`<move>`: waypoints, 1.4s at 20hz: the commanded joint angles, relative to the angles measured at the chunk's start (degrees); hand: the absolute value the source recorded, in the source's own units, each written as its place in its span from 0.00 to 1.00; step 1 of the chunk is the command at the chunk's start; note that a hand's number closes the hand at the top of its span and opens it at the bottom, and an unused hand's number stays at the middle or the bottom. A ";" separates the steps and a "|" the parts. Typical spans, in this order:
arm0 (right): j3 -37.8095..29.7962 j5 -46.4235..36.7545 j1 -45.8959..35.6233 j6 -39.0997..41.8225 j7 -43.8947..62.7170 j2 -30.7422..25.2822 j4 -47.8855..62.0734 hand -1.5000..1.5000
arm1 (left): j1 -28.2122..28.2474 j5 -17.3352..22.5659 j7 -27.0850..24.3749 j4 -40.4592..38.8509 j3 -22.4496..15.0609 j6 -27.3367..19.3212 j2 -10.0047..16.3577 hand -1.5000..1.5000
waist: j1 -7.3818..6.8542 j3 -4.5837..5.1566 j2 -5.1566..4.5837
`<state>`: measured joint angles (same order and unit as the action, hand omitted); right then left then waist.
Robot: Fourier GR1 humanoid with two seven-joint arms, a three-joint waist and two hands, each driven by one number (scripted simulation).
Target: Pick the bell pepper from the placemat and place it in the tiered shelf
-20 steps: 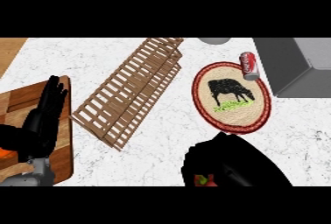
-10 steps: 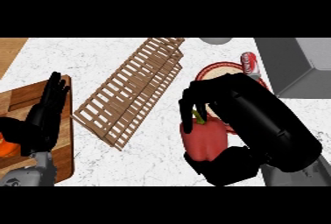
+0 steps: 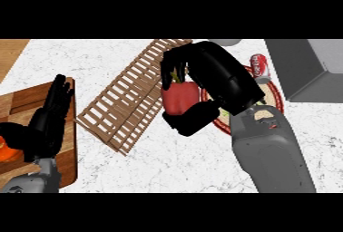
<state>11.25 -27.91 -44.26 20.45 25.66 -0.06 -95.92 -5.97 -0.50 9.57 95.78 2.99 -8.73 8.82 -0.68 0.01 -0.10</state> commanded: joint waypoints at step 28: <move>10.91 24.27 -24.12 -29.21 -25.50 0.06 56.99 0.00 | 1.92 -0.98 -0.92 2.04 -0.36 1.74 -1.53 0.50 | -1.69 0.02 -0.28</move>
<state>20.39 -8.51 -67.11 -8.02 2.81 -0.01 -42.18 -5.95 -1.59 9.43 96.47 2.93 -7.49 7.55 -2.02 0.03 -0.39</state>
